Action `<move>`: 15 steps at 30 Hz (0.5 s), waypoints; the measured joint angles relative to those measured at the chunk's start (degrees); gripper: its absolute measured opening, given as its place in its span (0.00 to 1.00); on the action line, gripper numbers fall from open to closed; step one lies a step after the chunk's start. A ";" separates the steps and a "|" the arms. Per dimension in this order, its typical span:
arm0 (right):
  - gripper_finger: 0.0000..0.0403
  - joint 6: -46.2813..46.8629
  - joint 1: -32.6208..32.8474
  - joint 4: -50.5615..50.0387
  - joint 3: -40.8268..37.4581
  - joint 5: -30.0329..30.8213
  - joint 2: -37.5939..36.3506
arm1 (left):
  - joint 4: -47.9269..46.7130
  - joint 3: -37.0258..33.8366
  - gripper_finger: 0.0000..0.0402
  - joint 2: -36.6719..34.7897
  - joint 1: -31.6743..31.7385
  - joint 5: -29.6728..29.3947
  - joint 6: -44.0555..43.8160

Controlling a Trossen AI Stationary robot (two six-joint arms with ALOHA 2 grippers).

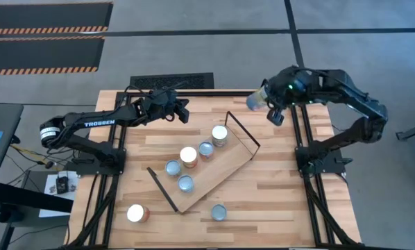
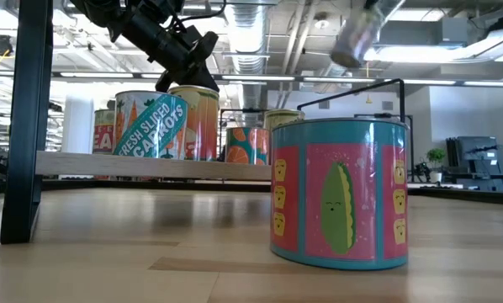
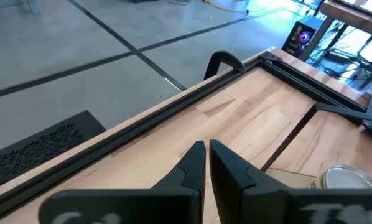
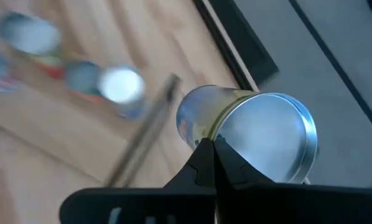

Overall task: Pick and place cans onto a shelf
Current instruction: Put the canned peaches on the shelf aligned with the other canned peaches

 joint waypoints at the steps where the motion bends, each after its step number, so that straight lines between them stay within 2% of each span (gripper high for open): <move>1: 0.00 0.66 2.53 -0.34 2.02 0.57 1.02 | 0.00 0.00 0.02 0.00 0.00 0.04 0.27; 8: 0.00 4.87 18.02 -5.16 13.25 1.82 11.00 | 0.00 0.00 0.02 0.00 0.00 1.93 0.85; 15: 0.00 10.97 25.93 -9.39 13.39 1.89 19.16 | 0.00 0.00 0.02 0.00 0.00 4.44 0.85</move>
